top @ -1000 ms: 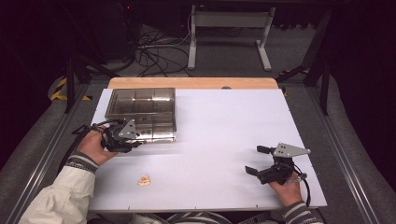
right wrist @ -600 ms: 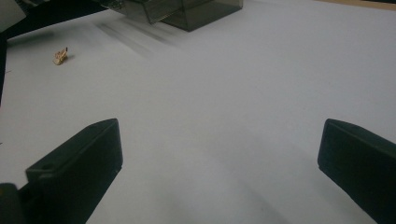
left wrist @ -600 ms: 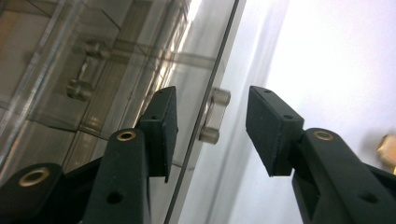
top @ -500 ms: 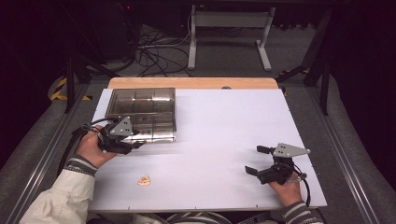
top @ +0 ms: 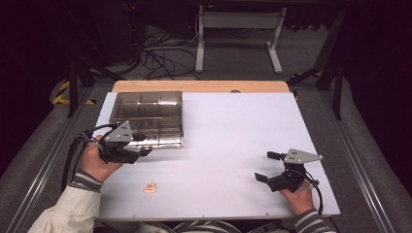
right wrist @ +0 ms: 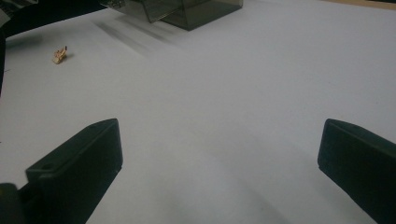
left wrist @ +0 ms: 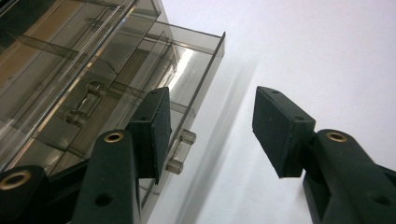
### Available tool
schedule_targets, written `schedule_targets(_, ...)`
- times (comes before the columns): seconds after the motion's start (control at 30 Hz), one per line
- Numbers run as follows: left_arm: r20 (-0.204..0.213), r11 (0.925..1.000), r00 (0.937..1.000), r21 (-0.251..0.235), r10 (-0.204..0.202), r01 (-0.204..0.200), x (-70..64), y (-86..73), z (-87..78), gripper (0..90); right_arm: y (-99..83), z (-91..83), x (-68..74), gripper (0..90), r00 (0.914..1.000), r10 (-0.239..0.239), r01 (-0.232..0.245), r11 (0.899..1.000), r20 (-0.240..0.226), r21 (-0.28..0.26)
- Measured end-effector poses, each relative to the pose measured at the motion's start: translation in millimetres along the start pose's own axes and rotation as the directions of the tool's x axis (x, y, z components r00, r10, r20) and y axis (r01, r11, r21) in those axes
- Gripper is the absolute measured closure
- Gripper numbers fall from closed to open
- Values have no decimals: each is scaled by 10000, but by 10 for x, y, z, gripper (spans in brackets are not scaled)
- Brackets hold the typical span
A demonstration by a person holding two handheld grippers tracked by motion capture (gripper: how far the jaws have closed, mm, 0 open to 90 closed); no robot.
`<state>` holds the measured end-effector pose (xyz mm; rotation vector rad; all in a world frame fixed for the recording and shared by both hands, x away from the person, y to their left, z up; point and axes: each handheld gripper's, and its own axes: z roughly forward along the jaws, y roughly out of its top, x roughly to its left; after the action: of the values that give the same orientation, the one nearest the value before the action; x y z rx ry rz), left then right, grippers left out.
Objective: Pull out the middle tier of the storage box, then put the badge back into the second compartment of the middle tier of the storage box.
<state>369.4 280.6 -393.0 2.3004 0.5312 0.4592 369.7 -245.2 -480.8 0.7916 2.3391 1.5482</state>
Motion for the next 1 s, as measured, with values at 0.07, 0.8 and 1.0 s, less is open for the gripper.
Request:
schedule_targets(0.07, -59, 10000, 10000, -10, -10, 10, -38, 14, -12, 469, 0, 0, 0, 6, 10000, -6, 6, 10000, -7, -2)
schedule_targets(0.8, 1172, 9863, 9799, -128, -1617, 1643, -285, -104, 29, 457, 0, 0, 3, 6, 10000, -22, 22, 10000, -7, 1)
schedule_targets(1.0, 1102, 9837, 9776, 362, -1792, 1763, -394, -131, 111, 445, 0, -1, 3, 6, 10000, -20, 20, 10000, -11, -2)
